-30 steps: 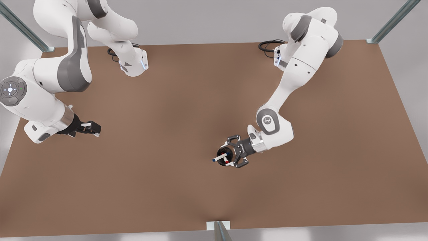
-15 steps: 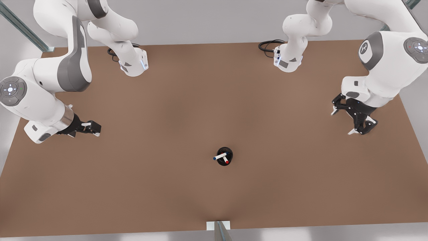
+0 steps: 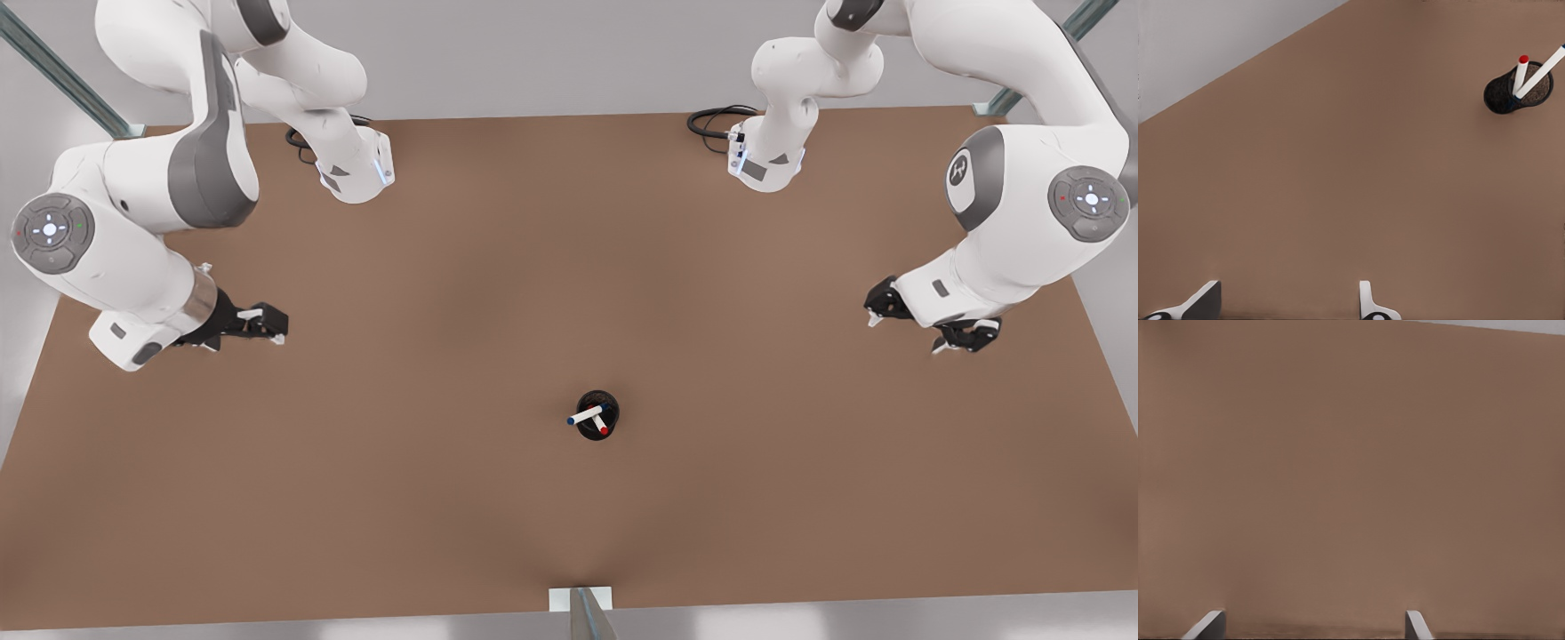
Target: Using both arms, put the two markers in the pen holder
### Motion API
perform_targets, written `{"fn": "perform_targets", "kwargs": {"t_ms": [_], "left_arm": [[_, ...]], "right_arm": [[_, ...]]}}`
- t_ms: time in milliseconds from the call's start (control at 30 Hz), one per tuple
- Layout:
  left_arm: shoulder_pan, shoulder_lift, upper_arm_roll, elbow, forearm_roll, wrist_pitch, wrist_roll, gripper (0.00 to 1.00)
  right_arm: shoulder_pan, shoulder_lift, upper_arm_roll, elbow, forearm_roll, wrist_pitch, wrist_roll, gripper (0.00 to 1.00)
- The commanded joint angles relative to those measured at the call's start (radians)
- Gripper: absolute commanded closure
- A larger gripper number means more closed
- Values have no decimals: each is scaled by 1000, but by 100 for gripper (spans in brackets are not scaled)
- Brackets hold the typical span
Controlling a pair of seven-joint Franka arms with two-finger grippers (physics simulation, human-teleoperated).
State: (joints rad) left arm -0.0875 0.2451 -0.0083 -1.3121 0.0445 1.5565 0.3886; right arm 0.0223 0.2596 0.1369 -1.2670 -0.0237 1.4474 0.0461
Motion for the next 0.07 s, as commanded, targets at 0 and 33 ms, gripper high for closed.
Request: {"fn": "perform_targets", "kwargs": {"t_ms": [0,33], "left_arm": [[-1,-1,-1,1,0,-15,-490,0],[-1,-1,-2,1,-3,-16,-493,0]], "right_arm": [[7,0,30,3,47,-117,-32,0],[8,0,44,1,47,-117,-42,0]]}}
